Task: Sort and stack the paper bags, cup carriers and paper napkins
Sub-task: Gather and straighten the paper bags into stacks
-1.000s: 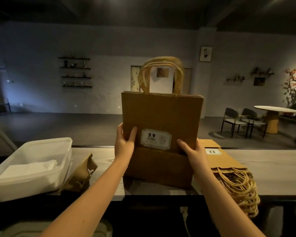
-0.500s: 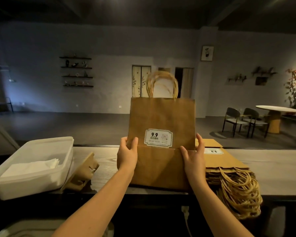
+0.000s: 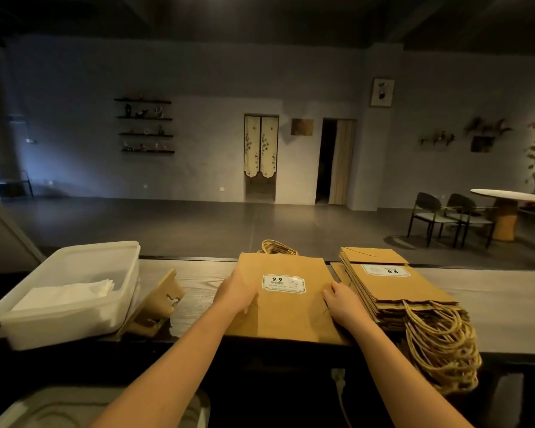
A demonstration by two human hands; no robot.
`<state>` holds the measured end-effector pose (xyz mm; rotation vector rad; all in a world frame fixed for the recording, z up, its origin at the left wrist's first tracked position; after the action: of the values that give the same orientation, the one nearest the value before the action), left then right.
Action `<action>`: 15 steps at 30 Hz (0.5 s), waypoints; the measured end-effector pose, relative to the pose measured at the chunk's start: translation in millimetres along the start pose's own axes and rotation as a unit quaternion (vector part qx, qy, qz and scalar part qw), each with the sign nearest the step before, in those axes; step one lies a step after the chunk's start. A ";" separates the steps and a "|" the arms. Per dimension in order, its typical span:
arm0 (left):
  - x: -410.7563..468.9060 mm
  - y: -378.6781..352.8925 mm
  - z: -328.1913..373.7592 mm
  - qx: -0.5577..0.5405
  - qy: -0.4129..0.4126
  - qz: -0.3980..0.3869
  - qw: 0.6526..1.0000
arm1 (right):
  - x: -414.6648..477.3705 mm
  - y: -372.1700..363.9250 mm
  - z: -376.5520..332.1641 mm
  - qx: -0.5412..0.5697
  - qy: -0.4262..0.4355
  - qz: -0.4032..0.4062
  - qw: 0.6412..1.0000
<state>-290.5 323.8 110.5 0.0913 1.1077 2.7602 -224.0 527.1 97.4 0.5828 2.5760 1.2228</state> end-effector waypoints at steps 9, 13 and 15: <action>2.1 6.0 0.6 -0.130 0.026 -0.028 0.991 | -6.8 11.8 3.9 0.054 -0.004 0.016 0.998; 2.0 10.5 7.0 -0.113 0.020 -0.053 0.992 | -11.9 12.8 2.9 0.072 0.000 0.015 0.997; 6.9 12.2 6.0 -0.115 0.014 -0.043 0.992 | -16.4 13.8 1.4 0.084 0.004 0.019 0.996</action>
<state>-298.2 320.4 123.2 -0.0246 0.7720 2.7964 -205.3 528.6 107.8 0.6626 2.7039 1.0279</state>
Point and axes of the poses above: each hand's wrist, its own x-axis towards the middle knuckle, its own y-axis out of the back of the hand, z = x × y, the point moved 6 cm from there along x, towards the middle knuckle, and after that the axes turned 1 degree about -z, right-handed, at the moved point
